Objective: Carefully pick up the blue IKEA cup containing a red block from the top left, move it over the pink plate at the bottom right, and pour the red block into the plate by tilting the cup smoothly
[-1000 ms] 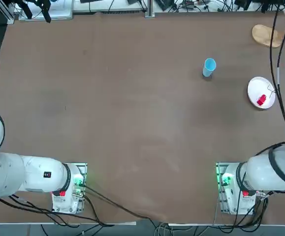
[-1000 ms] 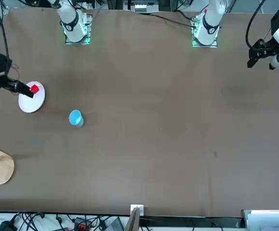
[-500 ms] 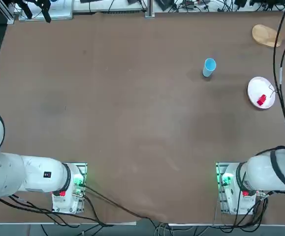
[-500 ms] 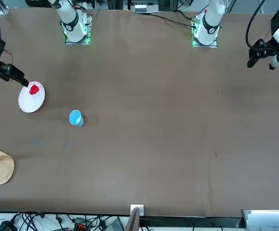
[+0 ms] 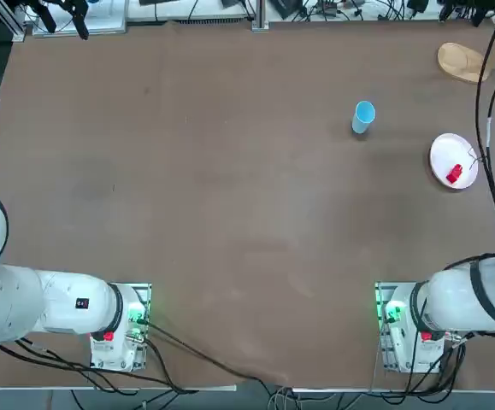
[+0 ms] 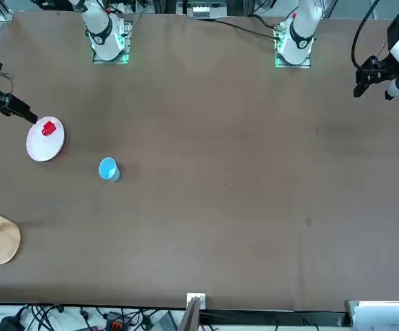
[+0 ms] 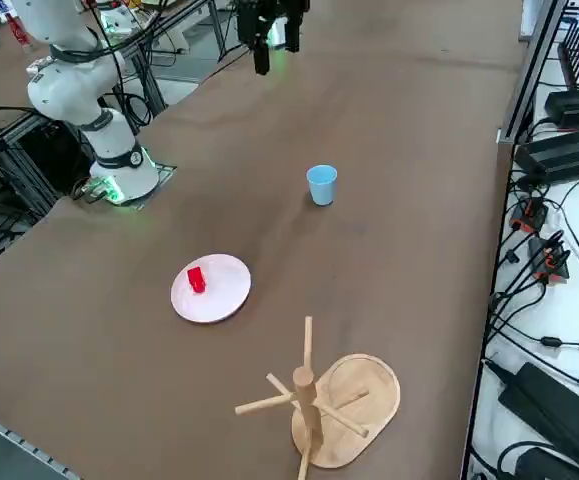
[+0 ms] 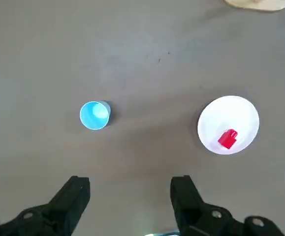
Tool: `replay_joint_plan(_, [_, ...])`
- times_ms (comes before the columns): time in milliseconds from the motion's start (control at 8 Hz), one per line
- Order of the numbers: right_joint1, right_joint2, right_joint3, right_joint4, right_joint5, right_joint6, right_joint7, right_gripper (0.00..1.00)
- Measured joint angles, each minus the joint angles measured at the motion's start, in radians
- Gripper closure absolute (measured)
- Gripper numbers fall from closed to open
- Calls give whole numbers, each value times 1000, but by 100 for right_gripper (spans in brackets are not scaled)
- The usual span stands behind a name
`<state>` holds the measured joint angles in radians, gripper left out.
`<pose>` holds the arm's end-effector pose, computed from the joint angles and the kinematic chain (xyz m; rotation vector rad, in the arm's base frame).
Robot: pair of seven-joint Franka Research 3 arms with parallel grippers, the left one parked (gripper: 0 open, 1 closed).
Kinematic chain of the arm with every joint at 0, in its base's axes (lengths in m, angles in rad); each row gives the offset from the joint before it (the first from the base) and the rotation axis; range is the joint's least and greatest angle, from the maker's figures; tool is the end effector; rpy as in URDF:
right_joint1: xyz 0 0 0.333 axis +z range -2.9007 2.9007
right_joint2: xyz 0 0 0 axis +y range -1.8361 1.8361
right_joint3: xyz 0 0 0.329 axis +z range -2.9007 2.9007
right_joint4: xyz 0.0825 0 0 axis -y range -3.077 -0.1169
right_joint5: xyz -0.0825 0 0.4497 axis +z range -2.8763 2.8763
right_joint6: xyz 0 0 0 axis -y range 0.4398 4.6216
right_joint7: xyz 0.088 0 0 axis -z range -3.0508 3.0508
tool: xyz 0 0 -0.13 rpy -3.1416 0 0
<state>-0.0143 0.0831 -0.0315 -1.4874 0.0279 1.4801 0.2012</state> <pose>0.6346 -0.0245 0.5993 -3.0966 0.3824 0.1437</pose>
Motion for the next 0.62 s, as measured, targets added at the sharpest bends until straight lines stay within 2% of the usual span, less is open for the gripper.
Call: replay_joint_plan(625, [3, -3, 1, -1, 5, -3, -1, 0])
